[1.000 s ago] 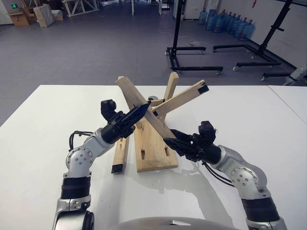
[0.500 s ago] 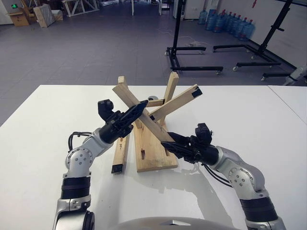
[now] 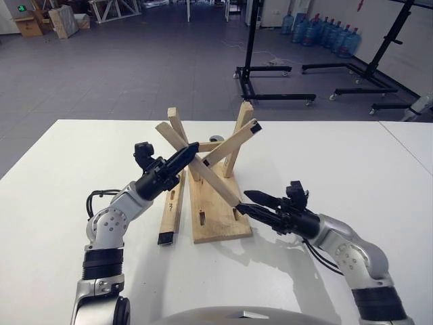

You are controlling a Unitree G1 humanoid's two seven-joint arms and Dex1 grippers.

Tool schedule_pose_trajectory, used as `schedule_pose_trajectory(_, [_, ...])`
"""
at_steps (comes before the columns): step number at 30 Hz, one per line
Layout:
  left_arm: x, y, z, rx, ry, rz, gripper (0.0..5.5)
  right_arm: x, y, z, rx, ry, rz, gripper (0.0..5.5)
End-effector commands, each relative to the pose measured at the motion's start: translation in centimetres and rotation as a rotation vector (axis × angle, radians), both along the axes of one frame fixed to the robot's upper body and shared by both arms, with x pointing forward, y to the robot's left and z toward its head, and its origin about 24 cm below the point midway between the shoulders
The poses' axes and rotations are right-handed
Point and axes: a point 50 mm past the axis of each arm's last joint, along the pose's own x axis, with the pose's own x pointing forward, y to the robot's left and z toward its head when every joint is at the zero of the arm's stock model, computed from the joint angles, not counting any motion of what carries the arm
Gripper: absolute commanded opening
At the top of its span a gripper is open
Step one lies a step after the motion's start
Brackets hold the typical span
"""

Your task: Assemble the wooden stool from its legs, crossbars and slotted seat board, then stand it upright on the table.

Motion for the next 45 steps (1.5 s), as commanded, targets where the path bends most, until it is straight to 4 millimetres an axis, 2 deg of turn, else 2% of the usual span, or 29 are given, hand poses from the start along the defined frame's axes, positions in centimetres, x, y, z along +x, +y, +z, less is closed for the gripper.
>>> schedule_pose_trajectory(1, [0.5, 2.1, 1.8, 0.095, -0.128, 0.090, 2.07, -0.2, -2.7, 0.4, -0.015, -0.013, -0.138, 3.22])
schedule_pose_trajectory(3, [0.5, 2.6, 2.4, 0.229, -0.219, 0.123, 2.07, 0.6, -3.7, 0.6, -0.036, -0.033, -0.216, 3.22])
schedule_pose_trajectory(6, [-0.3, 2.4, 2.7, 0.378, -0.299, 0.043, 2.06, 1.1, -4.3, 0.6, -0.063, -0.039, -0.245, 3.22])
schedule_pose_trajectory(11, [-0.1, 1.9, 0.6, 0.545, -0.225, 0.006, 2.06, 1.3, -5.2, 0.6, -0.126, -0.014, -0.229, 3.22])
schedule_pose_trajectory(16, [-1.5, 1.5, -0.6, 0.551, -0.195, -0.024, 2.06, 0.8, -5.9, 0.4, -0.174, 0.017, -0.218, 3.22])
schedule_pose_trajectory(28, [-2.3, 2.7, 1.5, 0.532, -0.259, -0.060, 2.04, 0.3, -5.9, -0.2, -0.223, 0.047, -0.191, 3.22])
schedule_pose_trajectory(40, [0.3, 2.9, 1.1, 0.641, -0.255, -0.157, 2.04, -0.1, -5.3, -1.5, -0.245, 0.076, -0.165, 3.22])
schedule_pose_trajectory(45, [0.5, 3.3, 2.0, 0.704, -0.259, -0.227, 2.04, -0.1, -5.0, -1.8, -0.251, 0.077, -0.155, 3.22])
